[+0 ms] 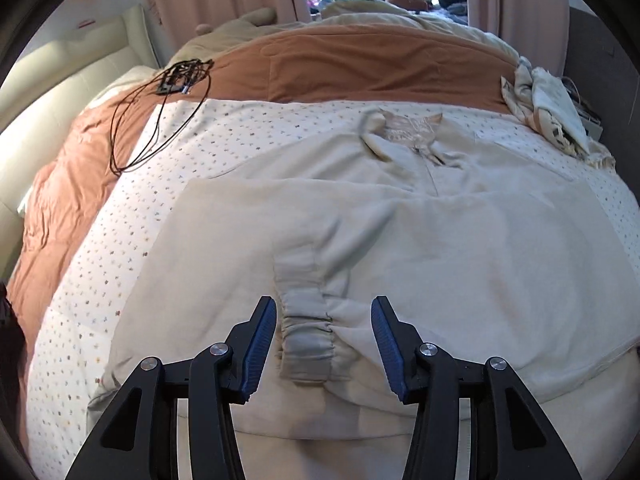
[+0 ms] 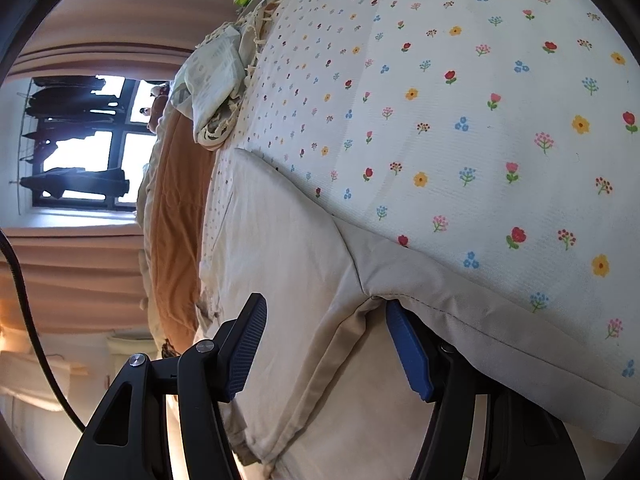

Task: Fold large clothes
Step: 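Smooth the folded sleeve flat with the left tool, then move both tools back toward the jacket hem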

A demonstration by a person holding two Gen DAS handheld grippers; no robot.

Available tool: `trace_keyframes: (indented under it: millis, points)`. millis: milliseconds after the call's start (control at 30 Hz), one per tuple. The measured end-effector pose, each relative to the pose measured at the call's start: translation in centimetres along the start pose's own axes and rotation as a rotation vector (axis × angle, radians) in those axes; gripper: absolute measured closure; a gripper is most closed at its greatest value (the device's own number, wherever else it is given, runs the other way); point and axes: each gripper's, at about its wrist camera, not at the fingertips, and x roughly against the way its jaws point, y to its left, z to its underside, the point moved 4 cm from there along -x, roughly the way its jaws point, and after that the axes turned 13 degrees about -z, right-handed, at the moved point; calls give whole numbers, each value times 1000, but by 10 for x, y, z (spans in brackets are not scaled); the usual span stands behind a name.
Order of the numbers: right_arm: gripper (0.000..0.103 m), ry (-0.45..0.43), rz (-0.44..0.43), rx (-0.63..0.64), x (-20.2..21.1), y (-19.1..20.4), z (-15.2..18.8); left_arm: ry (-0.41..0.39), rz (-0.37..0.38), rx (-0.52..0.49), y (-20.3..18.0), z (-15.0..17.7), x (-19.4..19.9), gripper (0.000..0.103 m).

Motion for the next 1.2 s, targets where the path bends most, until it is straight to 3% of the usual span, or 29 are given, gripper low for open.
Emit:
trace_keyframes:
  millis: [267,400,467,533,833,967,1000,1067,1133,1200]
  points:
    - [39,3,2,1,-3,2,3,103,60,20,12,18,-18,52]
    - [39,15,4,9,-8,5,6,155,13,-31,9,34,-44,52]
    - [39,23,8,10,-10,6,7,166,49,39,19,37,-44,50]
    - [39,27,7,1,-9,6,8,156,70,89,27,37,-34,50]
    - [39,62,39,92,5,7,24,81,128,124,62,35,24,50]
    - [34,64,-15,83,21,10,35,58,189,161,85,40,57,49]
    - [25,59,-7,105,26,12,39,55,202,172,90,41,66,47]
    - [11,57,-21,116,37,14,48,32,238,188,102,45,85,29]
    - [8,32,-10,132,55,16,58,-7,263,205,117,49,106,17]
    - [7,7,12,204,76,24,70,-38,277,227,130,53,123,12]
